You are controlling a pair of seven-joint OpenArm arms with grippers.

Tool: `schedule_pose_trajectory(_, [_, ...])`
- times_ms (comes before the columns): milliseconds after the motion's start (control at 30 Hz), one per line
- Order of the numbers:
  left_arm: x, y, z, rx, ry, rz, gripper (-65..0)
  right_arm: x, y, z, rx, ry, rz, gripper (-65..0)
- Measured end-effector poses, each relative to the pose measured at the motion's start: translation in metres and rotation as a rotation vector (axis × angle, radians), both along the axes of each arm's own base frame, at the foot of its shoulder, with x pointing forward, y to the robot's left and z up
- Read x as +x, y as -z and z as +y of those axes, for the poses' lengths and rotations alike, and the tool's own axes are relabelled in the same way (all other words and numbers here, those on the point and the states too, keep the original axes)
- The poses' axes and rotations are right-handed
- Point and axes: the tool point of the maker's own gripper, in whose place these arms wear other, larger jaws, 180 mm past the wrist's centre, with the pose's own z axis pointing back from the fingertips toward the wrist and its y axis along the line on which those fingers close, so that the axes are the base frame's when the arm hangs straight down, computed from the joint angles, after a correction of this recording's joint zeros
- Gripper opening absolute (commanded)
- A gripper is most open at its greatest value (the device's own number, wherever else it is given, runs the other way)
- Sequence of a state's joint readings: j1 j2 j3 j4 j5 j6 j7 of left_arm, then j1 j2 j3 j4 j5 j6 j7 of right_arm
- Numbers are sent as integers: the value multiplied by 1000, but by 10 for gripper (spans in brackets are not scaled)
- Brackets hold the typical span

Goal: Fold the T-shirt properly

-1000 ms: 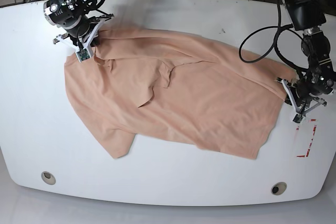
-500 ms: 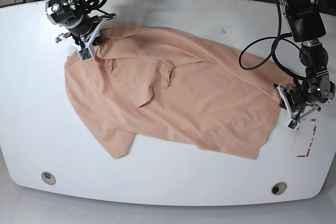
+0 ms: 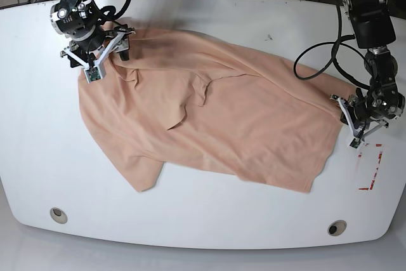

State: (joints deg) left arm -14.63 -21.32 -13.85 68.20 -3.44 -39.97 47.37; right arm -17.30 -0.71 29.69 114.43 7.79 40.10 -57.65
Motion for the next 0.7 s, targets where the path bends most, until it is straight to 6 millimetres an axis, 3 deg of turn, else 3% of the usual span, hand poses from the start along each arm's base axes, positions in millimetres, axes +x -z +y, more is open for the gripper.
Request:
schedule_pose_trajectory(300, [0, -1, 1, 0, 0, -4, -650, 23, -1, 7, 38, 0, -31, -190])
schedule_pose_trajectory(467, [1, 0, 0, -2, 0, -5, -650, 25, 10, 6, 57, 11, -5, -200])
schedule_pose_trajectory(600, [1, 0, 0, -2, 0, -5, -650, 24, 21, 6, 76, 17, 24, -292])
schedule_pose_trajectory(700, [1, 0, 0, -2, 0, -5, -650, 22, 28, 7, 89, 20, 43, -409])
